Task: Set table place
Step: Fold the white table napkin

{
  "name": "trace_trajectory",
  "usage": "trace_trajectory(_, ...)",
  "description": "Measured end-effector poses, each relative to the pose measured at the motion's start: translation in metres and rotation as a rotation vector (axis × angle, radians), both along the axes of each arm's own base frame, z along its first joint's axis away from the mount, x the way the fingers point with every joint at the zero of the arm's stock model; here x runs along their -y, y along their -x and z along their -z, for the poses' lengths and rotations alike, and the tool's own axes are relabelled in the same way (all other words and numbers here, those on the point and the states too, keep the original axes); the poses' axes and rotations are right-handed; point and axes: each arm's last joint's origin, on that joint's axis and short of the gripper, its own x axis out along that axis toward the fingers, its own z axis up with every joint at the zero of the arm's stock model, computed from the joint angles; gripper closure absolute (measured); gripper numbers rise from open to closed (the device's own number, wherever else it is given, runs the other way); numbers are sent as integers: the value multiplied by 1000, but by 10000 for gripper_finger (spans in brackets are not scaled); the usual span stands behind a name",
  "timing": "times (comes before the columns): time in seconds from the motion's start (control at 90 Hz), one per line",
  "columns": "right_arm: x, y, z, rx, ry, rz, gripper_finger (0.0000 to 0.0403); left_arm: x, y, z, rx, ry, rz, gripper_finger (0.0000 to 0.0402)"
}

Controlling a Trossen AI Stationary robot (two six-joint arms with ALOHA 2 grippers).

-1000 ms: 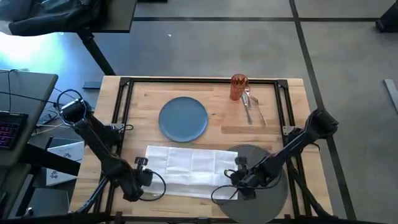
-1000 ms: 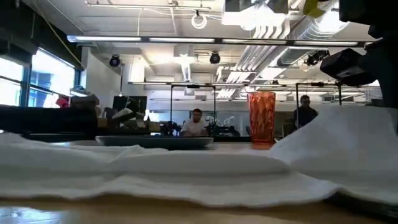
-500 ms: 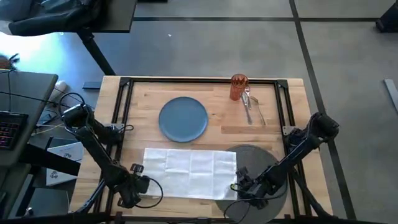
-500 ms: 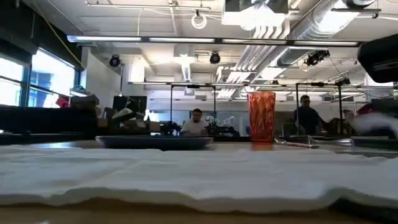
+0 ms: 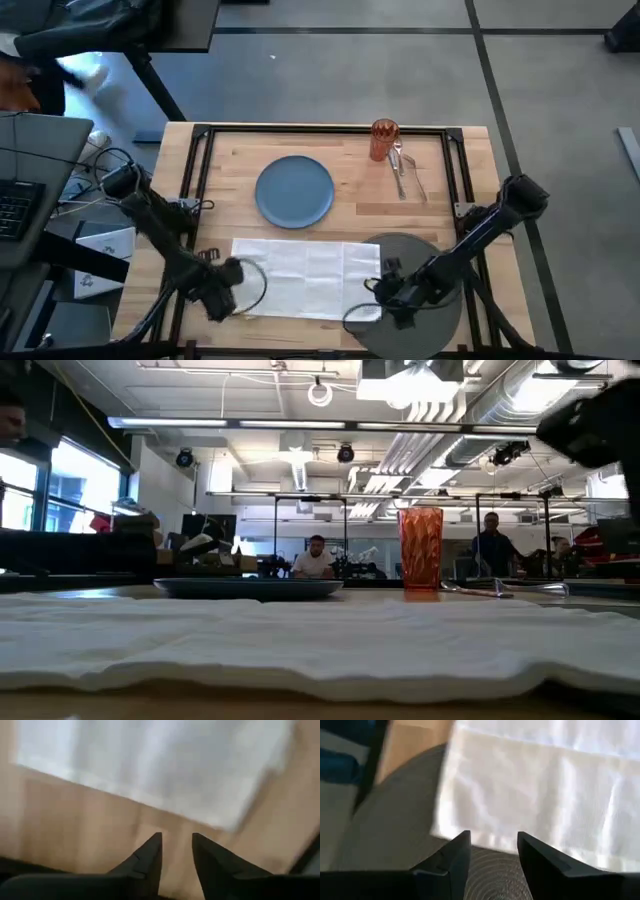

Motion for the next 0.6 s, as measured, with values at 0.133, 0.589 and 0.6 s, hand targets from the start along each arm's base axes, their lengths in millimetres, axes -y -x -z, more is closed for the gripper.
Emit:
trace_trajectory(0.133, 34, -14, 6, -51, 24, 145, 263, -36, -18, 10, -42, -11, -194, 352)
trace_trajectory(0.589, 89, -56, -33, 23, -202, 362, 263, -110, -29, 42, -189, 110, -251, 245)
trace_trajectory(0.6, 89, -56, -33, 22, -208, 367, 263, -112, -29, 42, -193, 107, -246, 241)
